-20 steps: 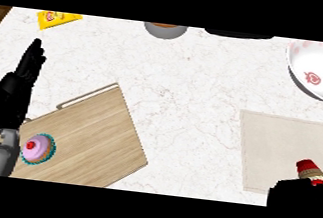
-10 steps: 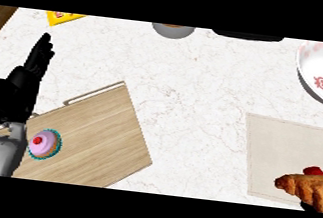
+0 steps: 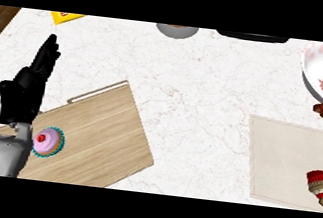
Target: Pick the croissant from the placemat and place it in the bowl
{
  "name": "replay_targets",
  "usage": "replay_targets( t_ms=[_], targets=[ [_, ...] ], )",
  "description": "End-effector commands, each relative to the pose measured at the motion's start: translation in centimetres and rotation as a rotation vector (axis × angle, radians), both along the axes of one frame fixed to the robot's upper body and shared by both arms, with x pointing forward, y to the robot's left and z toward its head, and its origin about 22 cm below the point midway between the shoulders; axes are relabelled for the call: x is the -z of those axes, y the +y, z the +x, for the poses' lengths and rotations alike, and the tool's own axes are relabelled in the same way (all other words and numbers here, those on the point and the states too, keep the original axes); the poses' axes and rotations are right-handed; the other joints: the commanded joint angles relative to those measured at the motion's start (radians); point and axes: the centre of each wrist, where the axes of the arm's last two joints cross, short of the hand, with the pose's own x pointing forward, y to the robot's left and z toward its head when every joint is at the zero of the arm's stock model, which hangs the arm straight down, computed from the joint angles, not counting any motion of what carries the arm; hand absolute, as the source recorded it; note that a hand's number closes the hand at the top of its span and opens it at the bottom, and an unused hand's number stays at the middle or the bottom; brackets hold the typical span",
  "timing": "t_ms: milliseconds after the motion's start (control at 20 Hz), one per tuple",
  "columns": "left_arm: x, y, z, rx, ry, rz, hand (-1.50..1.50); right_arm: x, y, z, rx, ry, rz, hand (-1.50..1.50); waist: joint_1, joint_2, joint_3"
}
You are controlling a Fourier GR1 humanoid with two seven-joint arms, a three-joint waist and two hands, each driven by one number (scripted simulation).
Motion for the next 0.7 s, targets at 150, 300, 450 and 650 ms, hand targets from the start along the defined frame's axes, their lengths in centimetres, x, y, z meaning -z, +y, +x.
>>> replay_targets(
  t_ms=[150,300,450,650],
  targets=[
    [-0.2,-0.1,-0.1,0.021,-0.017,0.011,0.00,1.0,-4.5,4.9,0.134,-0.082,-0.058,1.50,0.018,0.005,0.001],
    [-1.2,-0.1,1.1,0.044,-0.009,0.016,0.00,1.2,-5.5,6.2,0.167,-0.114,-0.150,1.50,0.028,0.010,0.002],
    [-0.9,-0.5,0.7,0.038,-0.021,-0.004,0.00,2.3,-7.0,5.9,0.269,-0.129,-0.268,1.50,0.041,0.015,0.003],
    [0.2,-1.7,0.4,0.057,-0.018,-0.004,0.00,2.4,-8.4,6.6,0.318,-0.154,-0.329,1.50,0.053,0.022,0.004]
  ],
)
